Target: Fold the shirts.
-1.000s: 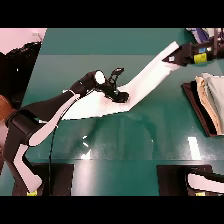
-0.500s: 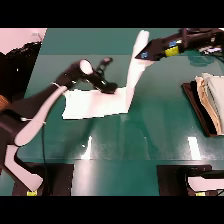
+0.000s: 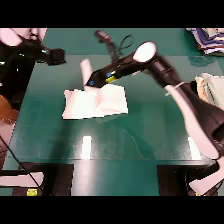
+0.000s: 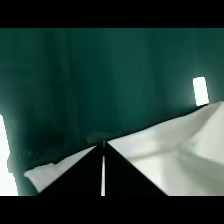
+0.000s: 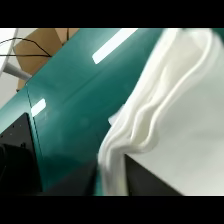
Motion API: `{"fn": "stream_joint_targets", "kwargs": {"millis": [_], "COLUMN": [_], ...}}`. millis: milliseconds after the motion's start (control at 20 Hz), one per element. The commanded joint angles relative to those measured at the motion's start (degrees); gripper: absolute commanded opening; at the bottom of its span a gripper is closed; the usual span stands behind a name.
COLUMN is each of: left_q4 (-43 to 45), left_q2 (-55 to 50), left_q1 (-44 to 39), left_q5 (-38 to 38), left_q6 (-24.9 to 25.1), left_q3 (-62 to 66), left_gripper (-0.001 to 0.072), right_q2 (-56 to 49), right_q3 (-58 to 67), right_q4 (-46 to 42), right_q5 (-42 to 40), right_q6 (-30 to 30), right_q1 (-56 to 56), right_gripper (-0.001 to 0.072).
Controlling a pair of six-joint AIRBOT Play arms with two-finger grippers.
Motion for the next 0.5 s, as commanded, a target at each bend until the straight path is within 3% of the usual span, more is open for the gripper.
{"fn": "stream_joint_targets", "kwargs": {"millis": [0,50,150,450], "left_q4": [1.0,1.0,0.8,0.5], "left_q2": [3.1,3.1,3.1,3.1], "left_q1": [5.5,5.5,5.4,5.1], "left_q5": [-2.4,-3.1,-4.0,-7.6], "left_q6": [0.0,0.0,0.0,0.2], "left_q3": [0.1,0.1,0.1,0.0], "left_gripper": [0.0024,0.0024,0.0024,0.0025], "right_q2": [-6.4,-7.4,-7.1,4.8], "right_q3": [5.6,8.1,8.3,-17.2], "right_q4": [-0.2,-0.4,-0.9,-0.9], "right_q5": [-2.4,0.4,5.0,8.4], "right_q6": [-2.2,-2.2,-1.5,1.0], "right_q1": [4.5,4.2,1.8,-14.8], "right_gripper": [0.0564,0.0605,0.0549,0.0548]}}
